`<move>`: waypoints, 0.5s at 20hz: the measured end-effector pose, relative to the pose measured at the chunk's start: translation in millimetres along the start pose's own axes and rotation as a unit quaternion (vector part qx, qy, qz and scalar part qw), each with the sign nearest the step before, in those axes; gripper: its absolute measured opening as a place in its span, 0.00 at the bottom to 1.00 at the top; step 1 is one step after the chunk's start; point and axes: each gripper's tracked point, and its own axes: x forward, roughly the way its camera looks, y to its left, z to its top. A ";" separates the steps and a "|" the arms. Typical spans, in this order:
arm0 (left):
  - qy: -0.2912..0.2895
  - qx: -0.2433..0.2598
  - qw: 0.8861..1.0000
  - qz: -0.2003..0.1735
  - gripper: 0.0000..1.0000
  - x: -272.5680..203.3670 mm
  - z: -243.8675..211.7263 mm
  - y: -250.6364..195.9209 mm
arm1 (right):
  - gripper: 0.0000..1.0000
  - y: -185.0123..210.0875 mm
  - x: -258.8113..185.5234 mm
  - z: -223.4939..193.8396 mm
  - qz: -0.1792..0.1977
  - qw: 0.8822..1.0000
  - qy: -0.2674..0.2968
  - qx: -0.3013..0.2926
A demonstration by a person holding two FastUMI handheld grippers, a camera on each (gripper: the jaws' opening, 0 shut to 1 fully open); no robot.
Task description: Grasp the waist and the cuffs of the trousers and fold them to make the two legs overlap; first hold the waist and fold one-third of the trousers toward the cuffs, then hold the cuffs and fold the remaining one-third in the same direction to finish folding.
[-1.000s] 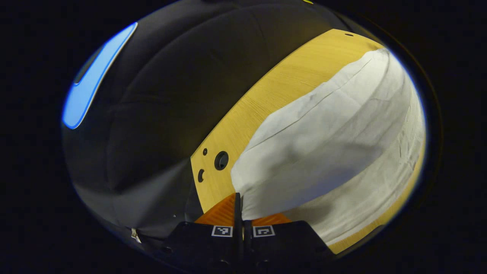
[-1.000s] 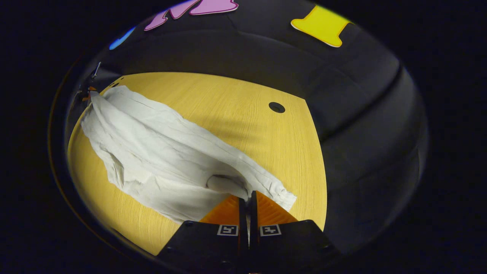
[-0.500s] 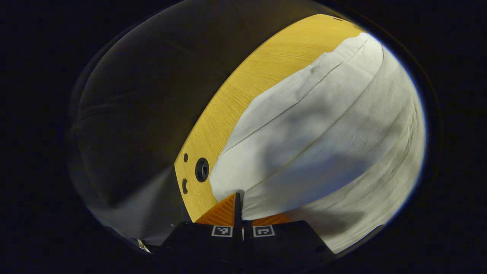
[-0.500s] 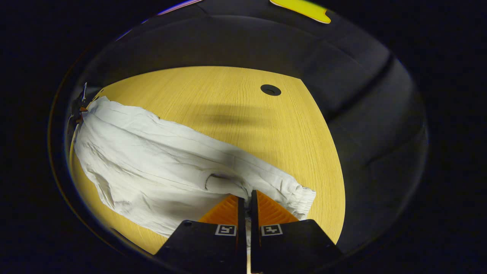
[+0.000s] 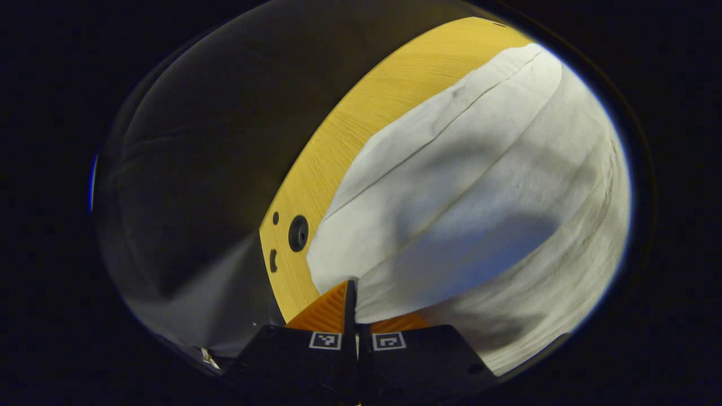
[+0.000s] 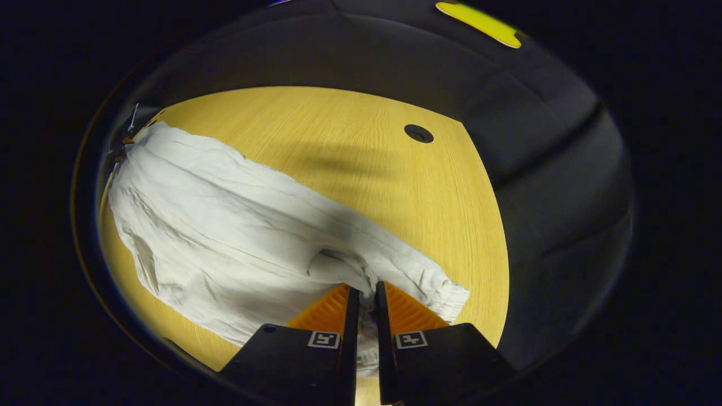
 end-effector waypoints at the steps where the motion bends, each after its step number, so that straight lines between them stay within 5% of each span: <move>1: 0.002 -0.006 1.000 -0.002 0.06 -0.6 -1.1 -0.8 | 0.21 0.1 0.1 -1.6 0.003 1.000 0.001 -0.003; 10: 0.020 -0.036 0.999 -0.015 0.06 -2.7 1.9 -5.5 | 0.21 4.0 -1.5 -7.0 0.006 0.999 0.008 -0.040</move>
